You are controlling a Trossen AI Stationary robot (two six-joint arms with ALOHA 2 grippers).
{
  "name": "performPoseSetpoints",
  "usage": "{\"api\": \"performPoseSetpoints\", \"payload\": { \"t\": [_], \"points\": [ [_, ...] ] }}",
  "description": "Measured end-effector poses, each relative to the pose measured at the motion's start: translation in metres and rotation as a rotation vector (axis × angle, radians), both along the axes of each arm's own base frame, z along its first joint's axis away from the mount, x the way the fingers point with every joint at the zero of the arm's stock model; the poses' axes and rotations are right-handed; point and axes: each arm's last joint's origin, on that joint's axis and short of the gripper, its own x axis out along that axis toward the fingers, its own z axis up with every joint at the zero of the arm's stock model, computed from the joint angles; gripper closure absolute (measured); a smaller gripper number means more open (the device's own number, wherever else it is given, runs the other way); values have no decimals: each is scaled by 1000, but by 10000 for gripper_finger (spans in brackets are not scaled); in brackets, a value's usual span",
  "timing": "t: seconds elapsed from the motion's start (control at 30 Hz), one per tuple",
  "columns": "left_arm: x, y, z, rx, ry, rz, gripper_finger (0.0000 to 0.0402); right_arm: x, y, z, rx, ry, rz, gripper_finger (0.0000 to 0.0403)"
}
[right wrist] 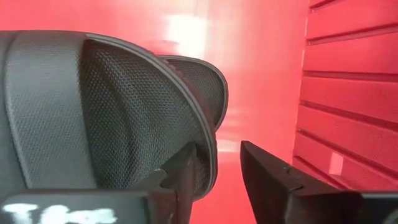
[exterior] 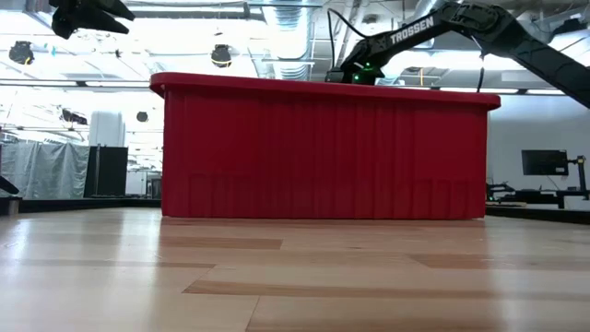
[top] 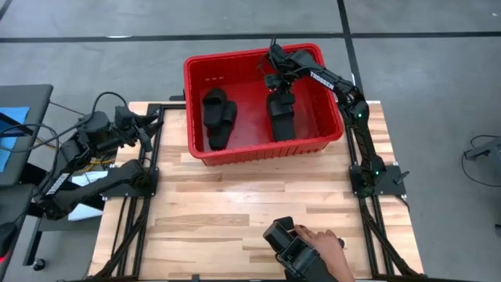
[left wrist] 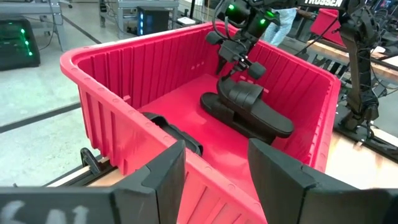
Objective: Pick and place slides into bin
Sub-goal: Put the black slide into the red bin
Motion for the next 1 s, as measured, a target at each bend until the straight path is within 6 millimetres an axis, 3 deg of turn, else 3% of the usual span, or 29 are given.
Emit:
{"api": "performPoseSetpoints", "payload": {
  "t": [0.43, 0.77, 1.0],
  "points": [
    [0, 0, 0, 0, 0, 1, 237, 4, 3, 2, -37, 26, -10, 224],
    [0, 0, 0, 0, -1, 1, 237, 8, 5, 23, -72, -34, -6, 220],
    [0, 0, -1, -10, 12, 1, 237, 6, 6, 25, -64, -29, -9, 221]
  ]
}}
